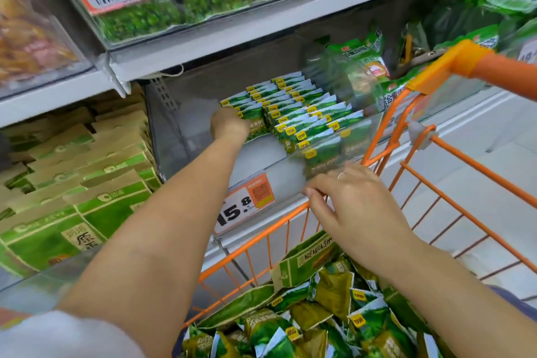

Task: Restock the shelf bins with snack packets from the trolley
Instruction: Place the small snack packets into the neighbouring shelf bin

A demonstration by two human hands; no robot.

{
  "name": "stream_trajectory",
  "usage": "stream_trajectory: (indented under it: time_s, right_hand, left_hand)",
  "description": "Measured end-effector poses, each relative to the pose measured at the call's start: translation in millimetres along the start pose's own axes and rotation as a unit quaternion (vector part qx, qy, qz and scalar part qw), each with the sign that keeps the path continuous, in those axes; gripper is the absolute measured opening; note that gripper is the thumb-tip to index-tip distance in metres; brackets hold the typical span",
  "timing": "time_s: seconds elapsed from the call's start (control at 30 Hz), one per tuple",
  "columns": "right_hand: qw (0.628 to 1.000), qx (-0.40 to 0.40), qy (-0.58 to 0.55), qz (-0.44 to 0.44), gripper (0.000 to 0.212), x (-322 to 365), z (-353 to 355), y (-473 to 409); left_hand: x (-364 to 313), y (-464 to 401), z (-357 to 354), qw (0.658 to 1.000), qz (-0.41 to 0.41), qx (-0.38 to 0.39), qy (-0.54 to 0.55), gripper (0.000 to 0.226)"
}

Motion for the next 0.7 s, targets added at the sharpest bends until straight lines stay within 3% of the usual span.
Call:
stream_trajectory:
  time_s: [0.17, 0.27, 0.33, 0.53, 0.7]
  right_hand:
    - [1.0, 0.016, 0.005, 0.005, 0.037, 0, -2, -1]
    - [1.0, 0.023, 0.004, 0.003, 0.037, -2, -2, -1]
    - [1.0, 0.024, 0.0, 0.004, 0.037, -2, -1, -1]
    - [0.999, 0.029, -0.002, 0.016, 0.039, -3, -1, -2]
    - [0.999, 0.028, -0.013, 0.024, 0.036, -5, -1, -3]
  left_hand:
    - [5, -2, -3, 1.0, 0.004, -0.013, -0.008, 0.044]
    - [9, -3, -4, 1.0, 0.017, -0.017, -0.008, 0.027]
    - [10, -4, -4, 1.0, 0.02, -0.016, -0.005, 0.029]
    - [9, -10, -14, 0.999, -0.022, -0.017, 0.014, 0.022]
    - [10, -12, -12, 0.998, 0.014, -0.025, 0.06, 0.065]
Point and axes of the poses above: each hand's wrist, its own y-axis away from the middle knuckle, its own z-axis out of the back of the hand, x = y × z, the point moved 2 cm from there along -y, towards the middle knuckle, and after that the axes turned 8 degrees about -z, right-handed, at the moved point
